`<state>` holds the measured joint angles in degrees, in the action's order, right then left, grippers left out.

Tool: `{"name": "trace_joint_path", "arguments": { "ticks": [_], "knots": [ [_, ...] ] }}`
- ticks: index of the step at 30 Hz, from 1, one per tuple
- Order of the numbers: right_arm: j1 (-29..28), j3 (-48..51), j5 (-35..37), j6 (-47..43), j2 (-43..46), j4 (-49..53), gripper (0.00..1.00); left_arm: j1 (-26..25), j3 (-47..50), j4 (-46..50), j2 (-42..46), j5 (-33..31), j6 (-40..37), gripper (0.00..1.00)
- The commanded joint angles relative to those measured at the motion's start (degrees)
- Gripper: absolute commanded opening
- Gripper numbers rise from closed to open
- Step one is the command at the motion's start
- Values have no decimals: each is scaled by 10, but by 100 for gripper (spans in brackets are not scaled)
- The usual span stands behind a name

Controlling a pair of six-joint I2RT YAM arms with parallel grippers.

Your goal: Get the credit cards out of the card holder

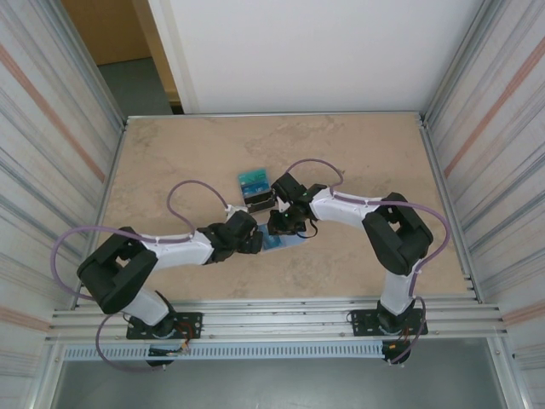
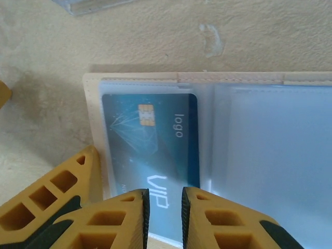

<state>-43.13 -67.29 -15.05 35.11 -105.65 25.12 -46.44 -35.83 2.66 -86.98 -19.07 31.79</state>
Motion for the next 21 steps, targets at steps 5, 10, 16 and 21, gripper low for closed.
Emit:
{"name": "trace_joint_path", "arguments": {
  "ticks": [5,10,16,21],
  "knots": [
    [4,-7,4,-14,-21,20,26,4,2,5,-8,0,10,99],
    [7,-6,1,-11,-30,19,29,3,2,9,-7,-4,10,99],
    [6,7,8,-4,-25,19,30,4,1,15,-9,-5,10,99],
    [7,22,2,1,-11,6,31,4,1,20,-10,-6,11,99]
  ]
}}
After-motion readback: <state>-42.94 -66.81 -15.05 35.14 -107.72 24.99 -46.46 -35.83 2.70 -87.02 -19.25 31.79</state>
